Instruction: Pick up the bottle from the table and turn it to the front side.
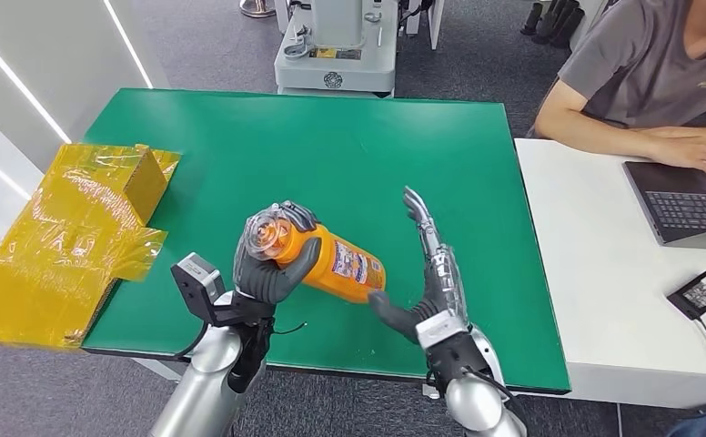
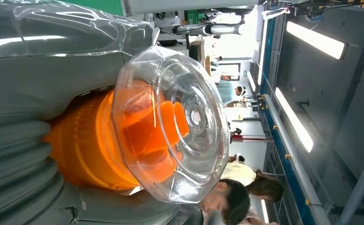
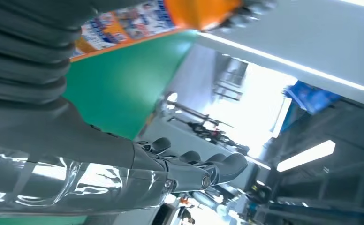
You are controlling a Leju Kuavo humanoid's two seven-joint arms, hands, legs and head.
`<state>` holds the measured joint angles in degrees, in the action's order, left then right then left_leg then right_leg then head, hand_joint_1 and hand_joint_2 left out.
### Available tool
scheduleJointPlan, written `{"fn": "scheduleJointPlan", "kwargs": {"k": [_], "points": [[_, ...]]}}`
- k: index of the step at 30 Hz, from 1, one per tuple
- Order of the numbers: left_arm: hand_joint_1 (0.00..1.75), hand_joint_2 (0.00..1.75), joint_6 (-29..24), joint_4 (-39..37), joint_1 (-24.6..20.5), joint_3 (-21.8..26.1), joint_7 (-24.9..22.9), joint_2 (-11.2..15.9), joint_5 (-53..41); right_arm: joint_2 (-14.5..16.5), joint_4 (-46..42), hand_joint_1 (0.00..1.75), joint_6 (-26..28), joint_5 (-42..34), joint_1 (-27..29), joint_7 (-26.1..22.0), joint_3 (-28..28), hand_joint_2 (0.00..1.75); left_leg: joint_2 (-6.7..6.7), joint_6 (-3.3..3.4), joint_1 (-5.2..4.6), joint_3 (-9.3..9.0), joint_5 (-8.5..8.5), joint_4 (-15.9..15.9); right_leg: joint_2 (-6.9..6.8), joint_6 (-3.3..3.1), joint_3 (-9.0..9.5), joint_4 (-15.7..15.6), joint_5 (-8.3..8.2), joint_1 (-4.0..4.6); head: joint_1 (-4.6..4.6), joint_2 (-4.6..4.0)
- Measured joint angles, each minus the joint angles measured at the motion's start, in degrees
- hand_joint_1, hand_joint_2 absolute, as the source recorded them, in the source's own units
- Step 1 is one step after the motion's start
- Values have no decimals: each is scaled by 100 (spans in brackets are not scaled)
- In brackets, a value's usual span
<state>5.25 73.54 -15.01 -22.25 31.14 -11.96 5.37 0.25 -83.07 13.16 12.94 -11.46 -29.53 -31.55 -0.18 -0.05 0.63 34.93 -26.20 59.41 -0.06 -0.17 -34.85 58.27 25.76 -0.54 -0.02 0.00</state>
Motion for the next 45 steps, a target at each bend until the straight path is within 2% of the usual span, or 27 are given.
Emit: {"fn": "scheduleJointPlan", "kwargs": {"k": [5, 9, 17, 24, 28, 34, 39, 45], "points": [[175, 175, -76, 134, 61, 0, -10, 11, 71, 113, -795, 0, 166, -1263, 288, -505, 8, 0, 0, 0, 0, 0, 0, 0, 0, -1, -1, 0, 1, 0, 1, 0], [175, 175, -155, 236, 114, 0, -10, 36, 86, 226, -1386, 0, 570, -1504, 522, -653, 20, 175, 0, -1, 0, 0, -1, -1, 0, -2, -2, 0, 3, 0, -1, 0], [175, 175, -362, 412, 190, 49, -10, 135, -44, 252, -1804, 0, 1023, -1332, 929, -796, 22, 175, 0, -2, 0, 0, -1, -2, 0, -2, -1, 0, 4, 0, 0, 0], [175, 175, -1288, 741, 174, 212, -130, 352, -1220, 255, -1768, 0, 932, -1272, 1038, -752, 22, 175, 1, -2, 1, -1, -1, -2, 1, -3, -1, 2, 4, 1, -1, 0], [175, 175, -1462, 876, 101, 348, -188, 564, -1719, 257, -1683, 0, 790, -1342, 1047, -692, 14, 175, 1, -2, 2, -1, 0, -3, 1, -3, -1, 5, 4, 1, 1, 0], [175, 175, -1475, 1010, -251, 687, -307, 1258, -2361, 261, -1579, 0, 704, -1483, 1094, -683, 17, 175, 4, -6, 4, -3, 2, -3, 2, -4, -4, 7, 4, 3, 1, 0], [175, 175, -1549, 814, -778, 822, -693, 1975, -3053, 268, -1573, 0, 561, -1421, 1182, -665, 39, 175, 6, -9, 4, -4, 5, -3, 4, -7, -6, 14, 2, 3, 0, 0], [175, 175, -1851, 607, -1141, 870, -1171, 2616, -3956, 297, -1566, 0, 357, -1358, 1196, -647, 54, 175, 12, -10, 4, -3, 5, -3, 9, -8, -10, 14, 2, 3, 1, 0]]}}
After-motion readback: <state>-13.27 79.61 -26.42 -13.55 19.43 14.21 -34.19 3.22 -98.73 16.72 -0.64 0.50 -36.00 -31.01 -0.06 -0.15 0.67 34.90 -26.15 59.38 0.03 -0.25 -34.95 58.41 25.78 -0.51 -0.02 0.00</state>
